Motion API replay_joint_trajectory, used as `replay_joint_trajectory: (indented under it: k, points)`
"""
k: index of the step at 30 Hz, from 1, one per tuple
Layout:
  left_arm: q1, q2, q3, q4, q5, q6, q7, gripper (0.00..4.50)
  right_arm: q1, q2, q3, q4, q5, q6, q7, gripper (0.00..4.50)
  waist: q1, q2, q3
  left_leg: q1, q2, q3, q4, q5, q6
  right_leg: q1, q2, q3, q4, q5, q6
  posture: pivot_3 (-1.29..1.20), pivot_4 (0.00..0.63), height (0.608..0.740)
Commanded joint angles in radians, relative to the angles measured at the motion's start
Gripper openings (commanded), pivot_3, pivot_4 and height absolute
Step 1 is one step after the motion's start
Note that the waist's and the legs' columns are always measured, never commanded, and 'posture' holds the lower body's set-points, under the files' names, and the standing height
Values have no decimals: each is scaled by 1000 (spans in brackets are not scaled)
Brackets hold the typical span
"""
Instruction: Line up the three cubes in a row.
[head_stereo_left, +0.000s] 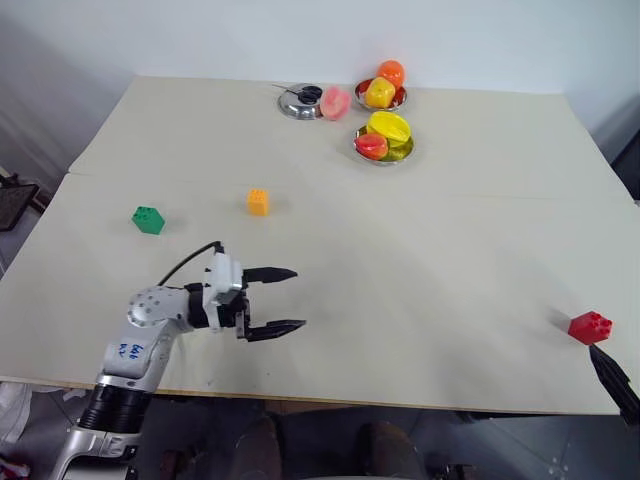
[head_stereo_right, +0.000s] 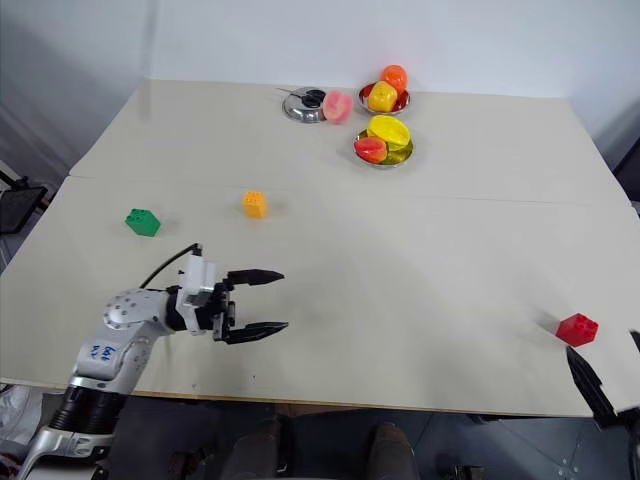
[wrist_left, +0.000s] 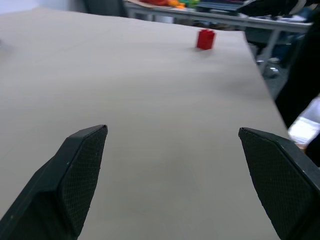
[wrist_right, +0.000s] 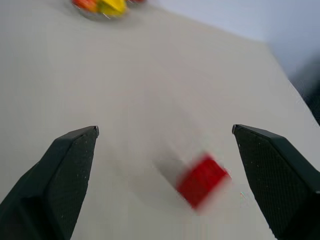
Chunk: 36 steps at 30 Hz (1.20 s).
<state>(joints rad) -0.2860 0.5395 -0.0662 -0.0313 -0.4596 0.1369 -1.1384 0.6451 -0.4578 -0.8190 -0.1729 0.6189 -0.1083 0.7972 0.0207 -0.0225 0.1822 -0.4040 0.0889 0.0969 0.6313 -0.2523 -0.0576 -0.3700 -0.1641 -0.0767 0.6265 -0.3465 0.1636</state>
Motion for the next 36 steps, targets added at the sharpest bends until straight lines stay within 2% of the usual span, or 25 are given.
replay_joint_trajectory:
  k: [1,5,7,8,10,12,17,22,29,30,32,36]
  points:
    - [-23,-6,0,-25,-4,6,-4,4470,20,-13,-44,60,-3,-15,19,4500,-1,2,-1,0,0,0,0,0,0,0,0,0,0,0,0,0,150,740]
    - [-23,-6,5,-47,-25,46,0,4470,8,-71,-42,111,-12,7,51,4500,-1,6,-4,0,0,0,1,0,0,0,0,0,0,0,0,0,150,740]
    - [-14,-7,10,-78,-27,59,19,4470,-15,-138,-44,139,-10,50,67,4500,-2,8,-5,0,0,0,1,0,0,1,0,1,0,0,0,0,150,740]
    - [-3,-10,15,-98,-26,63,35,4470,-39,-201,-37,178,-24,65,97,4500,-1,8,-5,0,0,0,1,0,0,1,0,1,0,0,0,0,150,740]
    - [37,-7,21,-140,-13,58,57,4470,-127,-411,27,359,-101,84,217,4500,-11,10,-6,1,0,0,2,0,0,1,0,1,0,0,0,0,150,740]
    - [63,-3,22,-168,-8,59,67,4470,-207,-534,82,499,-148,78,294,4500,-21,12,-6,2,0,2,4,-1,2,4,0,2,-2,1,2,0,150,740]
    - [95,9,26,-223,-16,87,90,4470,-440,-686,245,768,-260,-9,423,4500,-9,10,-6,2,0,-1,2,1,1,4,0,0,-1,0,0,0,150,740]
    - [116,21,43,-258,-28,108,110,4470,-665,-721,391,920,-319,-17,531,4500,-7,10,-6,1,0,0,7,0,2,5,0,1,-1,1,2,0,150,740]
    - [140,36,67,-281,-48,103,95,4470,-872,-702,541,1059,-428,-58,541,4500,-19,11,-6,1,0,0,8,0,1,5,0,1,-1,1,2,0,150,740]
    - [139,35,70,-280,-54,98,88,4500,-899,-695,552,1075,-434,-68,540,4102,-20,11,-6,1,0,0,8,0,1,5,0,1,-1,1,2,0,150,740]
    - [135,34,70,-278,-61,91,74,4500,-936,-689,571,1100,-447,-86,544,3602,-22,11,-6,1,0,0,8,0,1,5,0,1,-1,1,2,0,150,740]
    - [128,39,59,-266,-58,68,30,4500,-977,-695,608,1140,-471,-111,571,2172,-22,11,-6,1,0,0,8,0,1,5,0,1,-1,1,2,0,150,740]
